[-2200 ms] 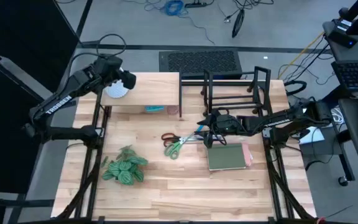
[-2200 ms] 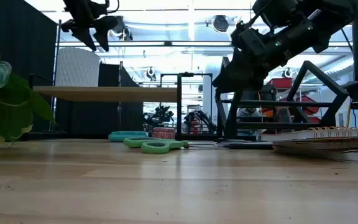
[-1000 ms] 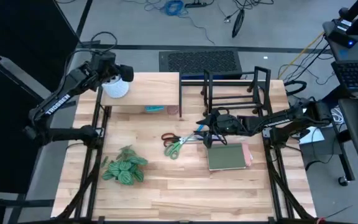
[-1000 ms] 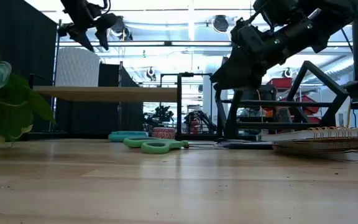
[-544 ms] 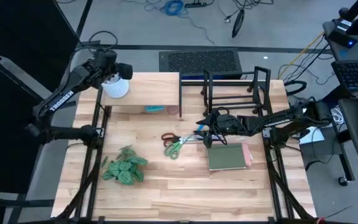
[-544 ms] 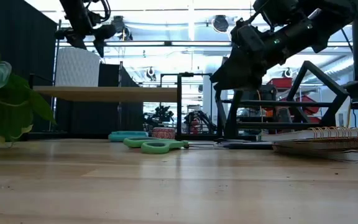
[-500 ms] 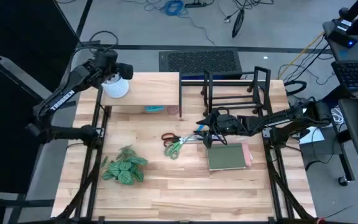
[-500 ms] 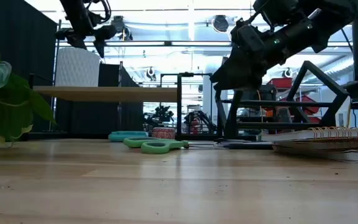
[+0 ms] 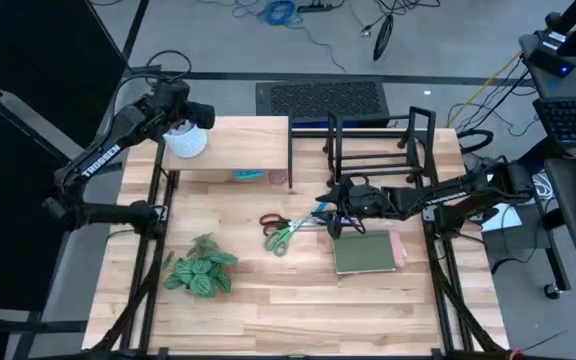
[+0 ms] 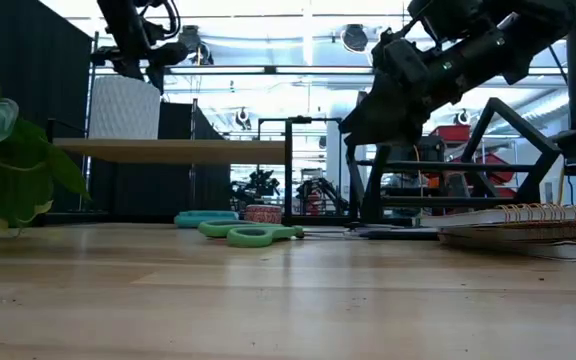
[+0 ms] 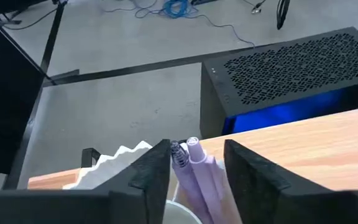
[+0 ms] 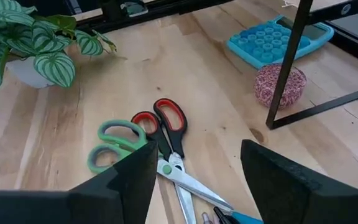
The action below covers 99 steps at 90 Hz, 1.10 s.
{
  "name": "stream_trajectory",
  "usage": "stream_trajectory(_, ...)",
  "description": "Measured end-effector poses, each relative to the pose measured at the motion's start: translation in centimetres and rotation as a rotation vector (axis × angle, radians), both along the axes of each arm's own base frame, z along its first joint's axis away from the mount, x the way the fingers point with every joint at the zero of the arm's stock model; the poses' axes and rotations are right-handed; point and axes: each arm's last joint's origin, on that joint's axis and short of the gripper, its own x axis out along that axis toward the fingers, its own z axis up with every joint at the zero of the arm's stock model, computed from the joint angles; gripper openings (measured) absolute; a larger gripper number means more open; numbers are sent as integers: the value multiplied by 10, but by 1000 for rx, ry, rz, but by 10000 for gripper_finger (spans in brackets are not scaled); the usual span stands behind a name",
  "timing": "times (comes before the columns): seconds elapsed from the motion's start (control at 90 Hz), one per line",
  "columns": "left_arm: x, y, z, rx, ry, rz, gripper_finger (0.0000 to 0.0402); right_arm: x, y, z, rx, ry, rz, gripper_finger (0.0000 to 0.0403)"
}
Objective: Stock shelves
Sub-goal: Remove the purple pen from the white pen holder
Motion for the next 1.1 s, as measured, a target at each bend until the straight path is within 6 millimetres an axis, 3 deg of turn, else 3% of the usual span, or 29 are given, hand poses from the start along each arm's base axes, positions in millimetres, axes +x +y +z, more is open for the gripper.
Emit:
stream_trajectory(0.256, 0, -1, -1, -11, 4, -21, 98, 0, 0, 0, 0, 0, 0, 215)
stream_trajectory(0.678, -1, -2, -1, -26, 14, -20, 20, 0, 0, 0, -1, 1, 0, 215)
stream_trajectory(1.1, -4, -13, 4, -22, -6, -55, 10, 0, 0, 0, -14, 4, 7, 215)
